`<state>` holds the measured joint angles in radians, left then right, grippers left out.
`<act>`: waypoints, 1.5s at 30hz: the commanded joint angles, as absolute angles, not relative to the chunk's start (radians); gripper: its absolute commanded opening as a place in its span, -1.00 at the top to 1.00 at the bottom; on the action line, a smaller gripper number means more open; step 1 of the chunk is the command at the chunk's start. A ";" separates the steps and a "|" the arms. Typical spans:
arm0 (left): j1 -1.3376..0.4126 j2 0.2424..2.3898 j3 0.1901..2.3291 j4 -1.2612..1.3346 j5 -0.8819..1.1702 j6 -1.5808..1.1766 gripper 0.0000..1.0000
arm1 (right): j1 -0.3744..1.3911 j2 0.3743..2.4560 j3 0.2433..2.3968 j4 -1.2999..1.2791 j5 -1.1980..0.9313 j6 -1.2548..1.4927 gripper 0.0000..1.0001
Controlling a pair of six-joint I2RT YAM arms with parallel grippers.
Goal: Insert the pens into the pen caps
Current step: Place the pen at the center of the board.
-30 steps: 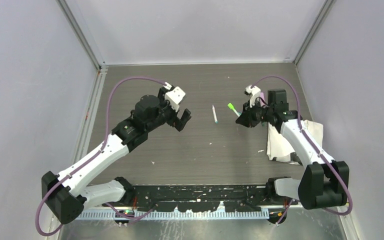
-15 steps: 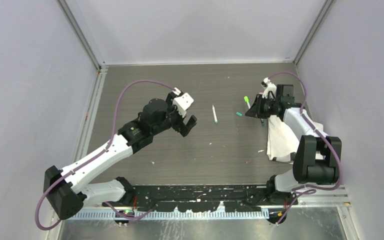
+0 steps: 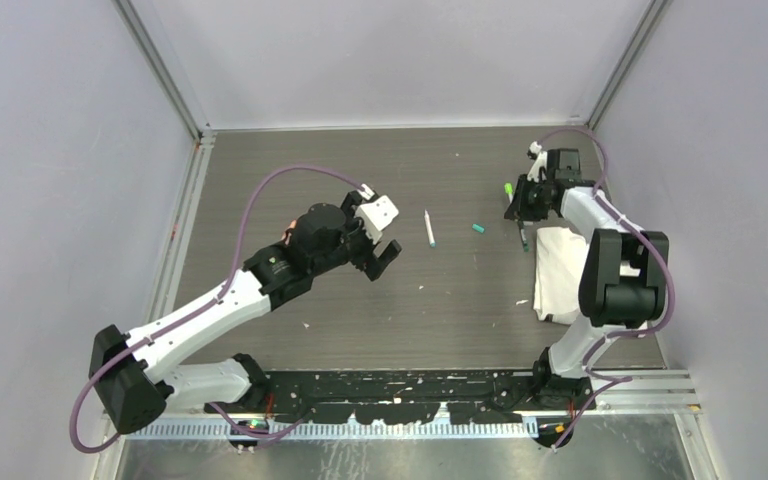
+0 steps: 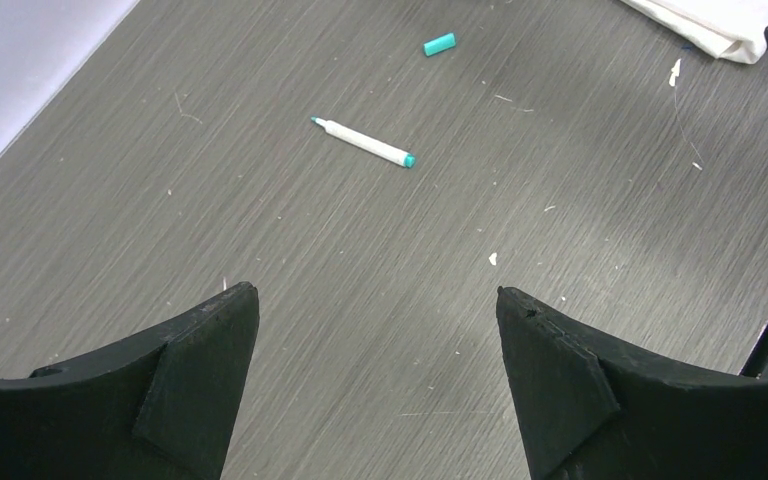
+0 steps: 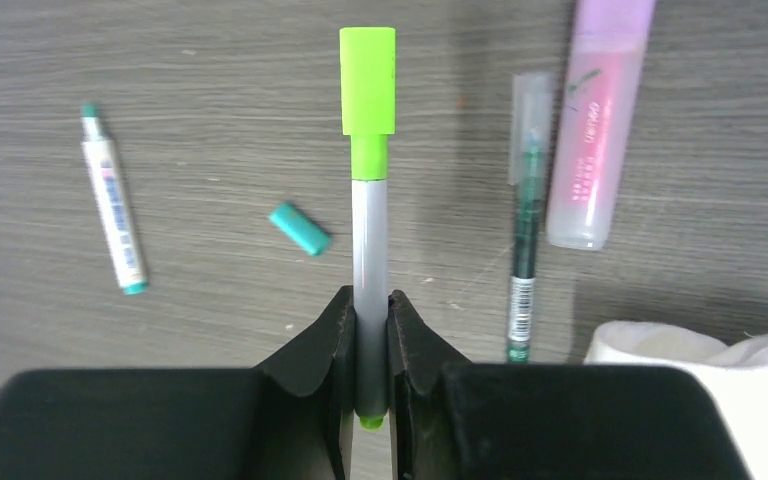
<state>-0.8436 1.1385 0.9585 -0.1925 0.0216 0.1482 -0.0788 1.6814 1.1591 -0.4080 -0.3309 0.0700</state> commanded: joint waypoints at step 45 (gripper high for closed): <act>-0.867 1.110 0.946 -0.163 0.008 0.198 -0.78 | -0.092 1.790 1.186 -0.443 -0.156 0.004 0.45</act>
<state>-0.8627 1.1381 0.9512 -0.1925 0.0185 0.1909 -0.0875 1.8351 1.1614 -0.4469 -0.1577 0.0093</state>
